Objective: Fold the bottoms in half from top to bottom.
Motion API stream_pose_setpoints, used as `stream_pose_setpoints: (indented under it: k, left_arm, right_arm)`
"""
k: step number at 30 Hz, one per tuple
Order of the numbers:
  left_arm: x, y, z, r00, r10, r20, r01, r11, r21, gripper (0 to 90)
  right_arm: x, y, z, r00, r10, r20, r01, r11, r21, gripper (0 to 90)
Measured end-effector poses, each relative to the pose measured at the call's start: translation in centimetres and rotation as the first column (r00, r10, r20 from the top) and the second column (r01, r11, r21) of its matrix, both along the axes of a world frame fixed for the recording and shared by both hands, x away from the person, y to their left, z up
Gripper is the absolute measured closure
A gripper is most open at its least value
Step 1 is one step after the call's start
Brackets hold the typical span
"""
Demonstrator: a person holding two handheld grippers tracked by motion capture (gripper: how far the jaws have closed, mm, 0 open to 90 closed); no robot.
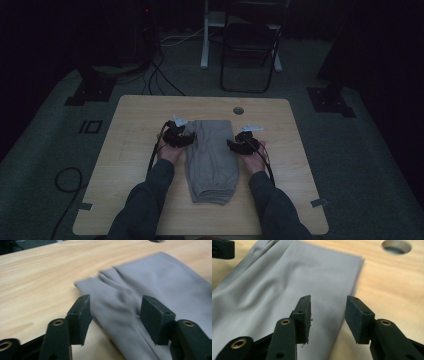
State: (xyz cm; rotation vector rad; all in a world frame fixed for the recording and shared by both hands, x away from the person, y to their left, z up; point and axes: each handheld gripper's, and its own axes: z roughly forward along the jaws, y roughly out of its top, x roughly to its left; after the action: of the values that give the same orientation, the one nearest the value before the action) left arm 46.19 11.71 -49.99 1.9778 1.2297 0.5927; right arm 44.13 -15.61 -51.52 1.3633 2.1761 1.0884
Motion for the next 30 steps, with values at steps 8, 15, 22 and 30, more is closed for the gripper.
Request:
stream_pose_setpoints:
  k: [8,15,22,30]
  left_arm:
    - [4.9,-0.6,-1.3,0.9907,0.069,-0.118,-0.074,0.9965,-0.039,33.1]
    - [6.2,-1.1,-2.7,0.9749,0.101,-0.198,-0.107,0.9942,-0.016,35.3]
    - [6.2,-1.3,-2.8,0.9698,0.092,-0.226,-0.096,0.9954,-0.007,47.0]
    - [6.0,-1.7,-2.7,0.9668,0.047,-0.251,-0.06,0.9971,-0.046,74.3]
  right_arm:
    - [4.2,0.1,-0.1,0.998,-0.063,-0.01,0.063,0.998,0.006,51.9]
    - [6.4,0.2,-0.8,0.994,-0.101,-0.041,0.102,0.9945,0.024,48.6]
    - [9.5,0.9,-0.3,0.9841,-0.164,-0.069,0.164,0.9865,-0.005,48.2]
    - [11.0,3.0,-1.2,0.9649,-0.192,-0.18,0.169,0.9766,-0.133,48.9]
